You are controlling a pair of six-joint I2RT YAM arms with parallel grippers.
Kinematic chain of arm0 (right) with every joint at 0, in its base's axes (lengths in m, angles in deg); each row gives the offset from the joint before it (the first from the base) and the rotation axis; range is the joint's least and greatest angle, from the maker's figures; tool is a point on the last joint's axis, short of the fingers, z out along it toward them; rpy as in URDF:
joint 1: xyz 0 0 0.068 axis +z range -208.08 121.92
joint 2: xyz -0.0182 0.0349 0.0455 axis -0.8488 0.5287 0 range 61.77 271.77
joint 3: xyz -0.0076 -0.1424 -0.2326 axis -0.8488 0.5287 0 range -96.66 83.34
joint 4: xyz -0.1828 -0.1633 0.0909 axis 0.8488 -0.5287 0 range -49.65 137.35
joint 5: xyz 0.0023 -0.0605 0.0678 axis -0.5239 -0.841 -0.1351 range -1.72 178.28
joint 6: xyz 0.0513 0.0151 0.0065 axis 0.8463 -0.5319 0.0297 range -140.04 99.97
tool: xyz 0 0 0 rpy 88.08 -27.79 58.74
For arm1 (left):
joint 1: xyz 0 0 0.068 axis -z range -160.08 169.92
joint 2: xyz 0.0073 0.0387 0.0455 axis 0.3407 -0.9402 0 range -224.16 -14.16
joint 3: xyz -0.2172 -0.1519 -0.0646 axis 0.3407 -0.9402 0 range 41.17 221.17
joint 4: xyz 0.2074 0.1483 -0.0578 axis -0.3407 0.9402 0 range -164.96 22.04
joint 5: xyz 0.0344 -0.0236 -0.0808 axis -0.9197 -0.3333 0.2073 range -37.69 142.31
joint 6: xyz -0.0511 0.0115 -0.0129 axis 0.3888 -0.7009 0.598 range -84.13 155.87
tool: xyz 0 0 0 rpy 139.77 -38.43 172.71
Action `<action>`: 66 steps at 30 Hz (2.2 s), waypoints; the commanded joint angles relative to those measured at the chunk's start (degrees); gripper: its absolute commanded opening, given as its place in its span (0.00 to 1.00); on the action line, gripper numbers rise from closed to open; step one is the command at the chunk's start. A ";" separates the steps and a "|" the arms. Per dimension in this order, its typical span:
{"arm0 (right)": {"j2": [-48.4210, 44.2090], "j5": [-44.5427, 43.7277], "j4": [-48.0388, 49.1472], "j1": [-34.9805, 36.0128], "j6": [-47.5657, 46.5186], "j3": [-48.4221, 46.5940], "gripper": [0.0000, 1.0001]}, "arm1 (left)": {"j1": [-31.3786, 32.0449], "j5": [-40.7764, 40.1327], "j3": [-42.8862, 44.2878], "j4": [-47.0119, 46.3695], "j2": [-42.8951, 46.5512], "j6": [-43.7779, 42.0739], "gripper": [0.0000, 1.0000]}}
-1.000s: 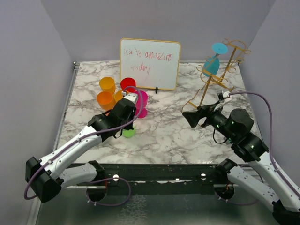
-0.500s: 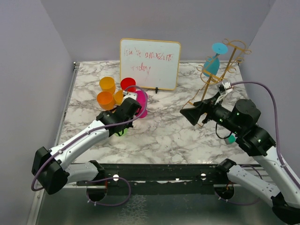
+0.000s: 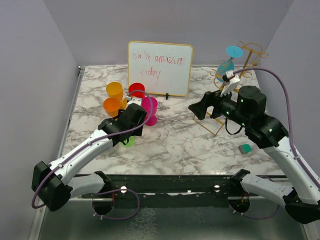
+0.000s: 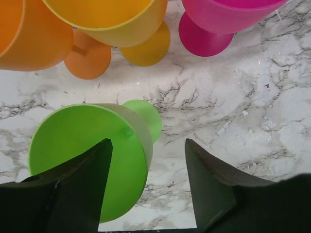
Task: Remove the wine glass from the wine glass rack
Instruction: Place the wine glass at the center of the board, then pick up the wine glass from the wine rack.
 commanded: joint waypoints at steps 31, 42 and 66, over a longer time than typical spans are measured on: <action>19.64 -14.91 -3.46 0.10 -3.90 -33.79 1.00 | -0.30 11.92 4.89 -8.46 24.44 -6.20 0.99; 23.94 -20.81 -7.29 -2.54 -5.50 -40.38 1.00 | -0.32 24.61 10.49 -6.82 15.20 -11.48 0.99; 37.60 16.00 -1.01 -45.31 11.89 -38.03 0.82 | -0.34 33.15 6.35 -1.71 21.22 -8.43 0.99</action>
